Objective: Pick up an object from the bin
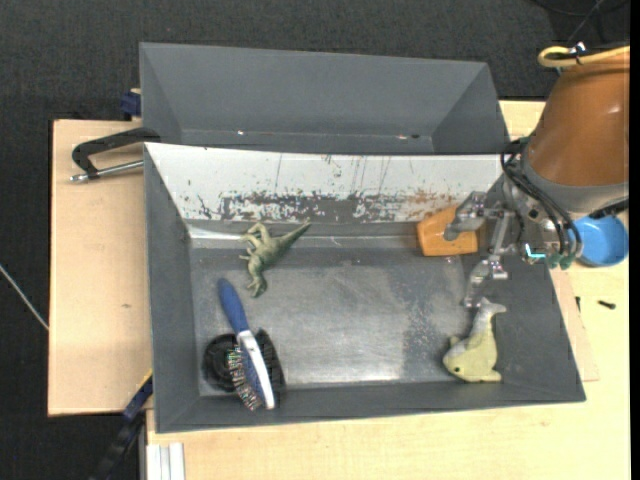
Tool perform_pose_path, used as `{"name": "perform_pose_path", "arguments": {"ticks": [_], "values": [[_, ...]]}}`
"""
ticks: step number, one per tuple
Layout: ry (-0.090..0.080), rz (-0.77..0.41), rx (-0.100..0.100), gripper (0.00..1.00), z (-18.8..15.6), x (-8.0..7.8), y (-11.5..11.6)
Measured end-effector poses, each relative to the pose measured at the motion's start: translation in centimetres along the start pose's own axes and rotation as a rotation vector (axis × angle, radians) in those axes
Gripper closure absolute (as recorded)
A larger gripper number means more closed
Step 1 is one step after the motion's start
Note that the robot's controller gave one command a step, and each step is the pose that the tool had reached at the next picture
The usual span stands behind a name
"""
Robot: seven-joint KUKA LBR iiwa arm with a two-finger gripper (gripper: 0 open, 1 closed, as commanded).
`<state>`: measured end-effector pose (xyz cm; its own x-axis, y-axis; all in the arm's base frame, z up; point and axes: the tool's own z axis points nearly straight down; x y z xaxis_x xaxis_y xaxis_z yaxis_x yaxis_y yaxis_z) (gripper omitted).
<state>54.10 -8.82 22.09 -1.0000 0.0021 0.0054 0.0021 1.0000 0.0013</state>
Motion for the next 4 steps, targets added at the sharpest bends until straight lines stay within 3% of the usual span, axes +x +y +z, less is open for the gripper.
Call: {"name": "perform_pose_path", "arguments": {"ticks": [1, 2, 3, 4], "values": [[0.002, -0.108, 0.000, 0.00, 11.6, 4.0, -5.9], [-0.018, -0.238, 0.001, 0.00, 14.4, 4.0, -6.0], [-0.011, 0.107, 0.005, 0.00, 14.6, 3.2, -4.3], [-0.024, 0.018, 0.007, 0.00, 14.5, 4.2, -3.5]]}}
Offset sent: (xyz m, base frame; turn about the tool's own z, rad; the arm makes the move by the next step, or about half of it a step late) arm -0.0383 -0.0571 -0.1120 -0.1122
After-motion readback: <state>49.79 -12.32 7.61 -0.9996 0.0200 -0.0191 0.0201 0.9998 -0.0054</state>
